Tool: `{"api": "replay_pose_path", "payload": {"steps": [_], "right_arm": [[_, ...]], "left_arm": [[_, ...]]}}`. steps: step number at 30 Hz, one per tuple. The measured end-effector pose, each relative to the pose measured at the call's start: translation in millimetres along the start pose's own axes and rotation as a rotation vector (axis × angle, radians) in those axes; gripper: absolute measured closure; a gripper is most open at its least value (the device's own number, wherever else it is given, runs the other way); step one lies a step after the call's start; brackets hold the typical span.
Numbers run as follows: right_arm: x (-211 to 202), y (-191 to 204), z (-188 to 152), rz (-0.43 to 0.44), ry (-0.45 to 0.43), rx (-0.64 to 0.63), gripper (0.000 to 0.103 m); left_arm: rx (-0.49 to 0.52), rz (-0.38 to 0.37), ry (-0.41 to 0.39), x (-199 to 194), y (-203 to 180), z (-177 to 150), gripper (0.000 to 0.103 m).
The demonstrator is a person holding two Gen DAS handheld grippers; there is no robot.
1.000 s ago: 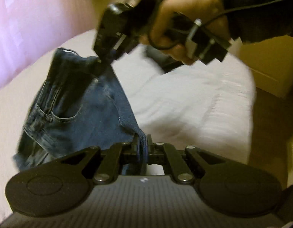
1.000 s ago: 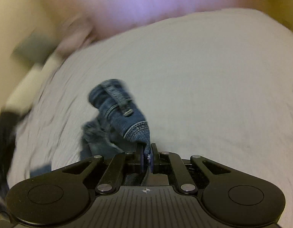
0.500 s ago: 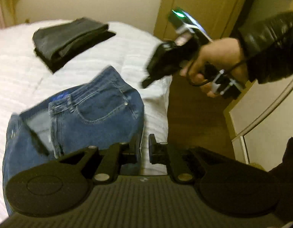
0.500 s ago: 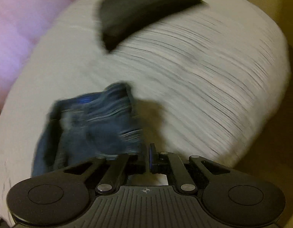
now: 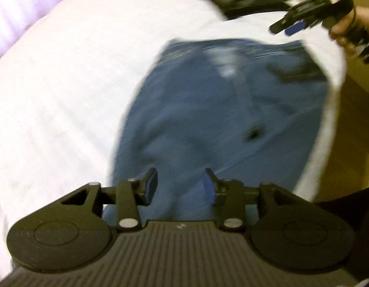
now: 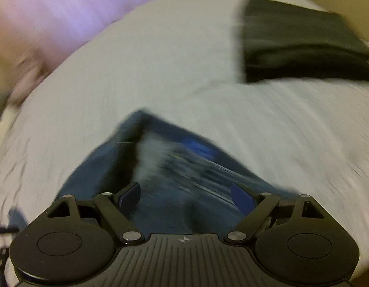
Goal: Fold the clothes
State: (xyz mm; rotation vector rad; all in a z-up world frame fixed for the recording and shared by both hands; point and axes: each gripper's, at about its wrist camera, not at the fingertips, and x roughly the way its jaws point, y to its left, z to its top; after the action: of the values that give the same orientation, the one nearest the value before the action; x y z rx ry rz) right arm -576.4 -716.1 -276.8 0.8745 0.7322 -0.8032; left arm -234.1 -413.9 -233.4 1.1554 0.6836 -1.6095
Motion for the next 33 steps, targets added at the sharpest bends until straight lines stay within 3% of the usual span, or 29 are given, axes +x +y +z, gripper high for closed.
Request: {"api": "replay_pose_path", "payload": {"steps": [4, 8, 14, 17, 19, 21, 22, 24, 25, 26, 31, 33], "right_arm": [[66.3, 50.0, 40.2, 0.114, 0.098, -0.152, 0.017], [125.7, 84.8, 72.0, 0.149, 0.132, -0.196, 0.017], [200.8, 92.4, 94.9, 0.0, 0.194, -0.18, 0.017], [209.3, 96.4, 95.9, 0.009, 0.178, -0.187, 0.017], [219.8, 99.0, 89.5, 0.038, 0.241, -0.187, 0.017], [222.0, 101.5, 85.0, 0.042, 0.26, -0.185, 0.018], [223.0, 102.7, 82.8, 0.044, 0.269, -0.185, 0.038], [220.0, 101.7, 81.5, 0.044, 0.265, -0.149, 0.067], [215.6, 99.7, 83.0, 0.03, 0.249, -0.131, 0.074], [210.4, 98.1, 84.0, 0.026, 0.238, -0.124, 0.074], [184.7, 101.4, 81.1, -0.017, 0.209, -0.144, 0.074], [172.9, 107.8, 74.0, -0.037, 0.203, -0.153, 0.063]], "left_arm": [[-0.077, 0.053, 0.022, 18.2, 56.1, -19.6, 0.063], [-0.09, 0.061, 0.041, 42.9, 98.3, -28.8, 0.062], [-0.157, 0.109, 0.081, 46.2, 137.5, -59.3, 0.059], [-0.256, 0.145, 0.12, 32.2, 159.6, -93.8, 0.058], [-0.282, 0.173, 0.146, 21.2, 167.2, -117.2, 0.058], [-0.257, 0.2, 0.162, 12.2, 165.6, -132.0, 0.057], [-0.245, 0.213, 0.171, 7.7, 164.7, -139.4, 0.057], [-0.17, 0.224, 0.181, 2.9, 160.2, -145.5, 0.052], [-0.129, 0.229, 0.185, 0.7, 157.8, -148.1, 0.048], [-0.079, 0.231, 0.19, -0.9, 156.3, -149.9, 0.042], [0.155, 0.205, 0.197, 1.5, 155.0, -151.2, 0.041], [0.256, 0.167, 0.188, 11.7, 154.8, -146.2, 0.041]]}}
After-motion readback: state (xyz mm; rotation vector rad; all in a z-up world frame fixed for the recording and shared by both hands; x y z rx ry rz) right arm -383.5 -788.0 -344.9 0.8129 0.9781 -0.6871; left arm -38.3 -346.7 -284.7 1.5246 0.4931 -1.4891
